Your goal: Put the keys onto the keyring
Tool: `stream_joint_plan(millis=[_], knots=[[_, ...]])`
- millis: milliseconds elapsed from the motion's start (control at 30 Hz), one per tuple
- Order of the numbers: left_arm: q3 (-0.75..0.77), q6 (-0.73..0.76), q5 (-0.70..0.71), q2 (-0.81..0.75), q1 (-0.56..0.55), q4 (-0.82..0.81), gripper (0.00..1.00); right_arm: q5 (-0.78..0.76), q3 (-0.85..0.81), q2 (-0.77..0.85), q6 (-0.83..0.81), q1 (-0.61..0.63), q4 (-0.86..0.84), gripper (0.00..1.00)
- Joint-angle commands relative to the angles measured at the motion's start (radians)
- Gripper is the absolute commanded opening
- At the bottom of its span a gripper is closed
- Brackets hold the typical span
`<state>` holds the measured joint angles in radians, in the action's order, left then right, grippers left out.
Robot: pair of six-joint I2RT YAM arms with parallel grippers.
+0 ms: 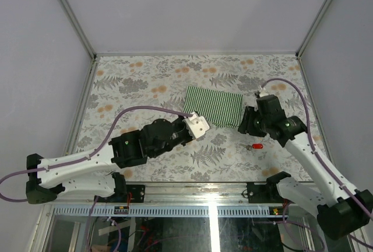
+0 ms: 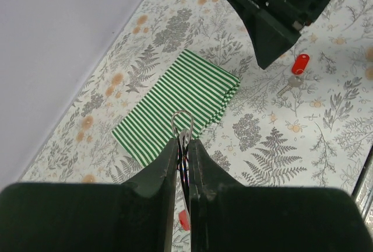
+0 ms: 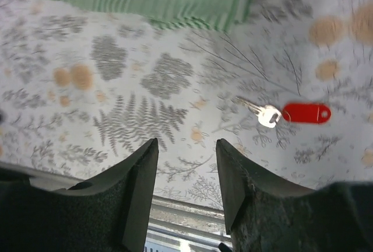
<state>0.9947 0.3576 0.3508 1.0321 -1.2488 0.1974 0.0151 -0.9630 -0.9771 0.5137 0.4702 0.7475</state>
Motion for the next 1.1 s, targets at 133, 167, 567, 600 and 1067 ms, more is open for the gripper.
stream_joint_plan(millis=[133, 167, 567, 600, 1067], knots=[[0.077, 0.058, -0.123, 0.014, 0.085, 0.032, 0.0, 0.014, 0.388, 0.193, 0.307, -0.205, -0.288, 0.52], [0.075, 0.059, -0.143, 0.017, 0.098, 0.023, 0.0, 0.003, 0.424, 0.212, 0.328, -0.217, -0.303, 0.52], [0.067, 0.118, -0.21, 0.083, 0.119, -0.024, 0.0, -0.148, 0.621, 0.368, 0.43, -0.262, -0.269, 0.46], [0.054, 0.116, -0.206, 0.077, 0.119, -0.029, 0.0, -0.153, 0.628, 0.373, 0.431, -0.263, -0.265, 0.46], [-0.02, 0.106, -0.18, 0.058, 0.12, -0.055, 0.0, -0.128, 0.698, 0.321, 0.459, -0.285, -0.388, 0.42]])
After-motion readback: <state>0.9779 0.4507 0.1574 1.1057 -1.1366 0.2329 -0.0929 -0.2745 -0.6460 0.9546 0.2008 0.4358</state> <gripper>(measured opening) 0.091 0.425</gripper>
